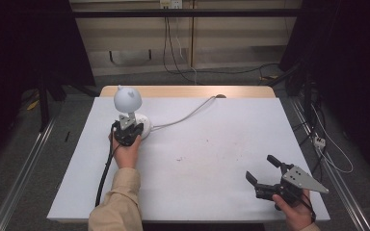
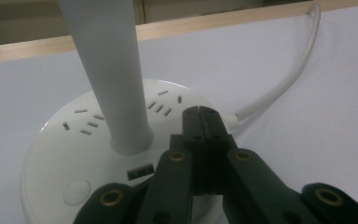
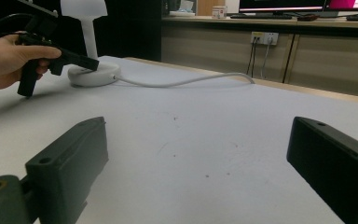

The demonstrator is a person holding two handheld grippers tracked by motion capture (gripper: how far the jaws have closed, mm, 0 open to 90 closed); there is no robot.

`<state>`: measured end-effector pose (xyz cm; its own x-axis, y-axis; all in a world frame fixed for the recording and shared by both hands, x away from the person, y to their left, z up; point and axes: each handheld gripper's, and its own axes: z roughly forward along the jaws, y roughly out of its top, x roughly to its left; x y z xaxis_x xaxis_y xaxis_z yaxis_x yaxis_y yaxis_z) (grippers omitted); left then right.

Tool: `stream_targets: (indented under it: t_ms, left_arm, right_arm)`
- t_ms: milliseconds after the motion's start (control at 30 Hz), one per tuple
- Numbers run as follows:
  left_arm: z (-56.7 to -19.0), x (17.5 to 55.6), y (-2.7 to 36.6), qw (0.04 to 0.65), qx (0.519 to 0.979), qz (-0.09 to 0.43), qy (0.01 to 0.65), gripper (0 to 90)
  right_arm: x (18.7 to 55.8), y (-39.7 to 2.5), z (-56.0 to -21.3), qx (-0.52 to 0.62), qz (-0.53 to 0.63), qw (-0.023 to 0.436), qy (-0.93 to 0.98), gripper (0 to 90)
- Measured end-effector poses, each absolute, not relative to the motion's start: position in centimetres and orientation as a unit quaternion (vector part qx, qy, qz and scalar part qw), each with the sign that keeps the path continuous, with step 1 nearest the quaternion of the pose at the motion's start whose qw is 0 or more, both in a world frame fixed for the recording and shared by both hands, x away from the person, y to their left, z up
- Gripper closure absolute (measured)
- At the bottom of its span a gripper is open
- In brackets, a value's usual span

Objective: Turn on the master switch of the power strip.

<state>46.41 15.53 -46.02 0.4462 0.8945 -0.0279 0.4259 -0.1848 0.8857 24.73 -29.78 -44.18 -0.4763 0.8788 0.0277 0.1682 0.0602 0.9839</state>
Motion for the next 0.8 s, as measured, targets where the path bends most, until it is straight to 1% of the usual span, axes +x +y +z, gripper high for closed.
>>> stream_targets:
  t_ms: [300, 333, 433, 467, 533, 800]
  left_arm:
    - [-46.06, 46.35, 15.43, 0.441, 0.728, 0.27, 0.45, 90.0]
    - [-46.01, 46.31, 15.44, 0.432, 0.737, 0.275, 0.442, 90.0]
    - [-46.16, 46.27, 15.31, 0.445, 0.724, 0.274, 0.451, 90.0]
    - [-46.11, 46.26, 15.35, 0.438, 0.73, 0.276, 0.447, 90.0]
    - [-46.16, 46.27, 15.3, 0.445, 0.723, 0.273, 0.452, 90.0]
    - [-46.16, 46.29, 15.39, 0.443, 0.726, 0.272, 0.45, 90.0]
  right_arm:
    - [24.74, -29.66, -44.19, 0.399, 0.558, 0.318, 0.655, 4.7]
    - [24.73, -29.69, -44.18, 0.399, 0.558, 0.318, 0.655, 4.7]
    - [24.73, -29.71, -44.17, 0.399, 0.558, 0.318, 0.655, 4.7]
    - [24.73, -29.72, -44.18, 0.398, 0.558, 0.318, 0.655, 4.7]
    - [24.74, -29.74, -44.17, 0.398, 0.558, 0.319, 0.655, 4.7]
    - [24.72, -29.69, -44.12, 0.398, 0.558, 0.319, 0.655, 4.8]
